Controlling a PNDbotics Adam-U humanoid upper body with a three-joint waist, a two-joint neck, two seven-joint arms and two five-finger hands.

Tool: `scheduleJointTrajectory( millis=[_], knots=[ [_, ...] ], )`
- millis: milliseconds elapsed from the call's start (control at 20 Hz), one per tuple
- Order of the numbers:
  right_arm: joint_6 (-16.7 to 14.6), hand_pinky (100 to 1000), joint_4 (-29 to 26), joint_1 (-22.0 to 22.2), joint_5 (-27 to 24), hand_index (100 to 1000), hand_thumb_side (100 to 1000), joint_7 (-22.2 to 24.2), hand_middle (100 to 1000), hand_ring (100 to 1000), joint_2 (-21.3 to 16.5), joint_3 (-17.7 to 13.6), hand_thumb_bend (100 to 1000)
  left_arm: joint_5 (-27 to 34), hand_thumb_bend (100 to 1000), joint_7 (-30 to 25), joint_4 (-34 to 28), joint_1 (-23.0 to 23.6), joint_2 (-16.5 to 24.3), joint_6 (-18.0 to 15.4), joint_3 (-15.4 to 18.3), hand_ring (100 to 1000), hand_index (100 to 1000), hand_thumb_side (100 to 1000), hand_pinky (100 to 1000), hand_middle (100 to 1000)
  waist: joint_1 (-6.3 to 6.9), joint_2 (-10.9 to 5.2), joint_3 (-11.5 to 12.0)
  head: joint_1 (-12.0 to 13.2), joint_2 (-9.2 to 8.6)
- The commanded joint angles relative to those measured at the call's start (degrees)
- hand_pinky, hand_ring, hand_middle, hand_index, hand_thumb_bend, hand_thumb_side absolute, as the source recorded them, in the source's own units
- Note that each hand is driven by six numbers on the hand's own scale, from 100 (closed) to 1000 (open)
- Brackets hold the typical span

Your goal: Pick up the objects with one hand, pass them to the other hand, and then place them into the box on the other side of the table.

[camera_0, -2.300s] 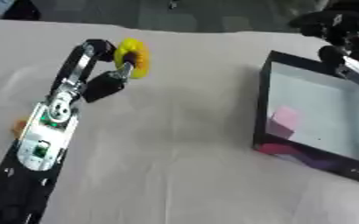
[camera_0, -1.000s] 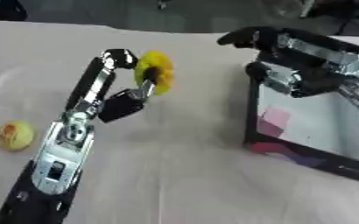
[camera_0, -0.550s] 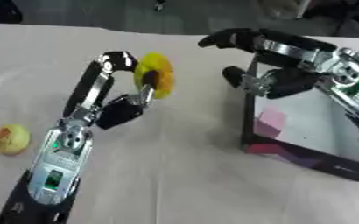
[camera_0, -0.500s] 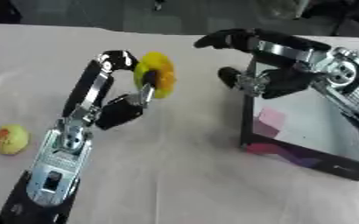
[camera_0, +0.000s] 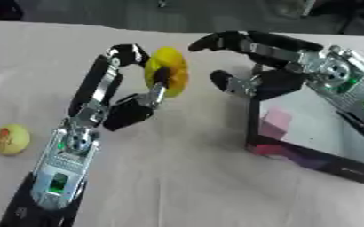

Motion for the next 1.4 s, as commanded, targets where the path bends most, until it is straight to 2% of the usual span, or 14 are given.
scheduleJointTrajectory(
  millis=[50, 500, 650, 1000, 1400],
  knots=[
    [0.9, 992, -0.7, -1.0, 0.5, 951, 718, -0.6, 922, 1000, -0.8, -0.5, 100, -0.7, 100, -0.2, -1.0, -1.3, -0.8, -0.9, -0.6, 649, 493, 453, 780, 506, -0.5, 0.12, 0.0, -0.4, -0.59],
    [1.2, 993, -0.7, -1.1, -0.7, 959, 756, -0.2, 923, 1000, -0.8, -0.1, 100, -2.5, 100, -0.7, -0.9, -1.4, -0.9, -3.0, -1.5, 651, 491, 421, 781, 508, -0.63, 0.26, 0.2, -1.2, -0.69],
    [0.9, 996, -0.7, -1.0, -0.8, 961, 802, 1.2, 921, 1000, -0.7, 0.2, 100, -3.2, 100, -0.8, -1.0, -1.5, -0.9, -3.4, -1.6, 652, 492, 400, 780, 508, -0.71, 0.31, 0.2, -1.2, -0.87],
    [0.8, 998, -0.7, -1.3, -1.6, 963, 846, 5.4, 922, 1000, -0.2, 0.7, 100, -4.0, 100, -0.8, -0.9, -1.8, -1.5, -4.0, -2.1, 652, 492, 389, 781, 509, -0.83, 0.43, 0.4, -1.3, -0.82],
    [1.2, 998, -0.7, -1.3, -0.7, 962, 838, 6.5, 922, 1000, 0.3, 0.7, 100, -4.5, 100, -0.5, -1.0, -1.9, -2.1, -4.7, -2.6, 651, 492, 384, 780, 508, -1.12, 0.53, 0.8, -1.6, -0.56]
  ],
)
